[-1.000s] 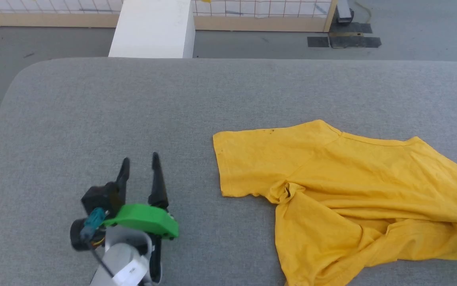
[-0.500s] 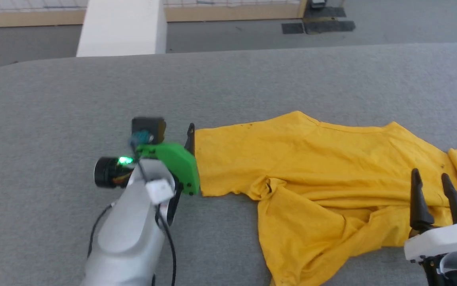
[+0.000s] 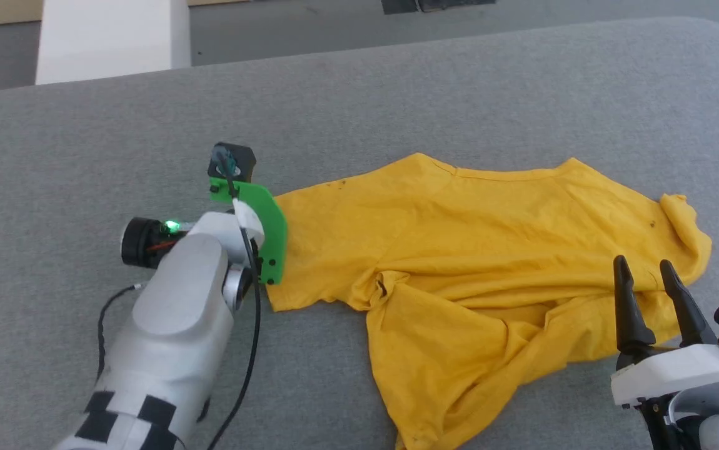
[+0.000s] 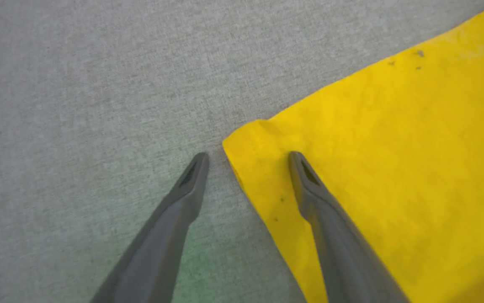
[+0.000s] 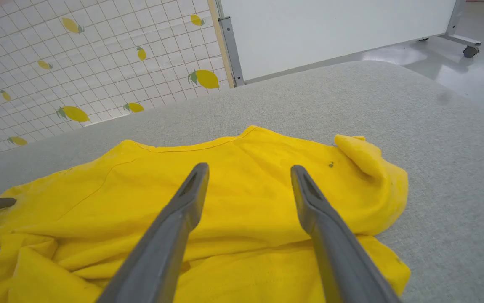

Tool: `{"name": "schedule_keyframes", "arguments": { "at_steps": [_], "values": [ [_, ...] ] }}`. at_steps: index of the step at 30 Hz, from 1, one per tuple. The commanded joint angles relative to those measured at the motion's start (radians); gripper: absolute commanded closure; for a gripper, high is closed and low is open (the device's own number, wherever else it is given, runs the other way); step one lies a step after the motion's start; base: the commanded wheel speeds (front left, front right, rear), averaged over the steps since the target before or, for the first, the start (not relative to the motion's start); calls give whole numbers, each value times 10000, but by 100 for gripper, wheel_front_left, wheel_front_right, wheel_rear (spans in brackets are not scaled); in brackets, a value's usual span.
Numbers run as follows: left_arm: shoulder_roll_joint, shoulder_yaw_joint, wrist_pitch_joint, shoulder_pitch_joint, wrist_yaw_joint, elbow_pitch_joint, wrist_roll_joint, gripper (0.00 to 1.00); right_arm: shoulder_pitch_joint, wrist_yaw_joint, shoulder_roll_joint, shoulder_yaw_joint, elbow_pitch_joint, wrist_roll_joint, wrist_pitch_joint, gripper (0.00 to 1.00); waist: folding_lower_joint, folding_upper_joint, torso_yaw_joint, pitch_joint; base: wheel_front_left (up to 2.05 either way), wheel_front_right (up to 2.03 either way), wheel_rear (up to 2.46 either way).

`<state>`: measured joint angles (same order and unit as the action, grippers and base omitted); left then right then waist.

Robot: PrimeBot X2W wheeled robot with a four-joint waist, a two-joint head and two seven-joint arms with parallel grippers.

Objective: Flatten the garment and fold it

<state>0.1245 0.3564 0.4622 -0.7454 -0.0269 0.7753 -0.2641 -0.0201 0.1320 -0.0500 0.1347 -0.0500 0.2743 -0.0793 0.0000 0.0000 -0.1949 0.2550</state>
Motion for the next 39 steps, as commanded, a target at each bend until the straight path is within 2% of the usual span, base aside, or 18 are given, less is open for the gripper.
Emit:
{"name": "schedule_keyframes", "arguments": {
  "at_steps": [1,6,7,9,11,17,23,29,34,39],
  "values": [
    [53,40,235,-190,84,154,8,0,-136,-13,-3,-40,53,95,-22,0,0,0,-164,143,0,0,0],
    [-93,73,1104,-185,479,475,-402,0,-213,-13,-3,-144,66,159,-45,0,0,0,-258,204,0,0,0],
    [-120,95,1200,-174,571,478,-462,64,-222,-13,-3,-156,69,164,-53,0,0,0,-257,217,0,0,0],
    [-144,133,1188,-167,694,401,-531,100,-250,-13,-3,-182,78,206,-73,0,0,0,-230,242,0,0,0],
    [-104,123,935,-152,701,282,-542,100,-281,-13,-3,-202,80,215,-82,0,0,0,-169,240,0,0,0],
    [233,-190,-208,204,358,-254,-613,100,-297,-13,-3,-87,81,177,-69,0,0,0,175,13,0,0,0],
    [746,-771,-935,1321,8,-1372,-986,100,-237,-13,-3,231,215,39,18,0,0,0,739,-261,0,0,0],
    [1154,-1326,-1144,2955,-508,-3026,-1358,100,-337,-13,-3,699,297,-139,277,0,0,0,1284,-435,0,0,0],
    [1374,-1768,-1144,4191,-932,-4343,-1663,100,-1030,-13,-3,1464,-47,-665,966,0,0,0,1593,-430,0,0,0],
    [1434,-1888,-919,4827,-1172,-5233,-1814,100,-2383,-13,-3,2395,-1039,-1446,2271,0,0,0,1892,-275,0,0,0]
  ]
}}
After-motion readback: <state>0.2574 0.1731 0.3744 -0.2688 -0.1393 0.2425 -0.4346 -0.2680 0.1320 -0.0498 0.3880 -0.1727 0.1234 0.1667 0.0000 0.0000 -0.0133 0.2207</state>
